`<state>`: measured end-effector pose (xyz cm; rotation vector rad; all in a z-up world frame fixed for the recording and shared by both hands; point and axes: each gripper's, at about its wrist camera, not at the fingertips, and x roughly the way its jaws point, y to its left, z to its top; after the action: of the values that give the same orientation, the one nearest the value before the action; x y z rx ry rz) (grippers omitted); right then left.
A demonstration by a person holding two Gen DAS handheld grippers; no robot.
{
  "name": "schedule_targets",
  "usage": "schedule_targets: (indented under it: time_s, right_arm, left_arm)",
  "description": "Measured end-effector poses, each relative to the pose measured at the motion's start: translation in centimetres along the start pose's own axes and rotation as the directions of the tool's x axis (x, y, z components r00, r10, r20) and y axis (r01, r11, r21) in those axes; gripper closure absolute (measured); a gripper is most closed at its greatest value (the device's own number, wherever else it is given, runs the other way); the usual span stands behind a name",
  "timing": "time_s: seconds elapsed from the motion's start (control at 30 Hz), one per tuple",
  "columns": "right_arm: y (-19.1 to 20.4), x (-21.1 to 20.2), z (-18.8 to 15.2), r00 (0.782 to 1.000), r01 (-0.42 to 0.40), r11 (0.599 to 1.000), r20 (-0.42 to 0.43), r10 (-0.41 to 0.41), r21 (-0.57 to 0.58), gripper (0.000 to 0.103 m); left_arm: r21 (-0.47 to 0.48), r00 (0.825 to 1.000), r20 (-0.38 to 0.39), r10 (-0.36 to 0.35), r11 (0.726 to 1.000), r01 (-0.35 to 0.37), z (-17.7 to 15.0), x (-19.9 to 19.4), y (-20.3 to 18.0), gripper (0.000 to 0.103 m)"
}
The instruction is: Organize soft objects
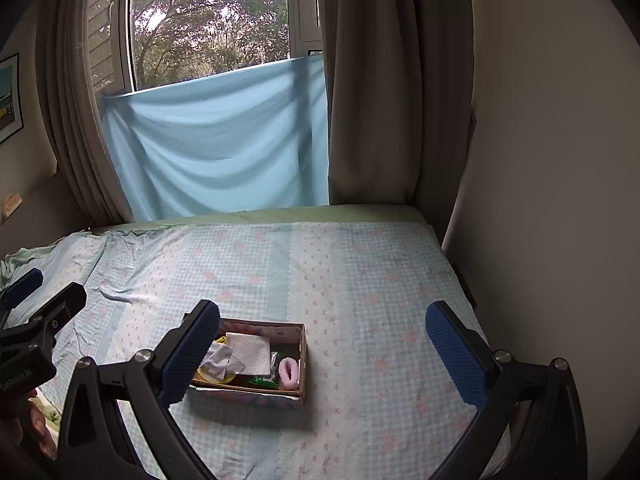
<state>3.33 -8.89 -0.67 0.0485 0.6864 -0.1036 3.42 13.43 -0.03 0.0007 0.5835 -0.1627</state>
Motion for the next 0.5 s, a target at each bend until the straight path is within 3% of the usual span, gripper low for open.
schedule_targets:
  time_s: [0.5]
  right_arm:
    - [0.26, 0.03, -0.06, 1.0, 0.016, 1.0, 0.001, -0.016, -0.009, 0.0]
  left_arm:
    - [-0.009, 1.0, 0.014, 0.021, 1.0, -0.021, -0.34, -0.11, 0.03, 0.0]
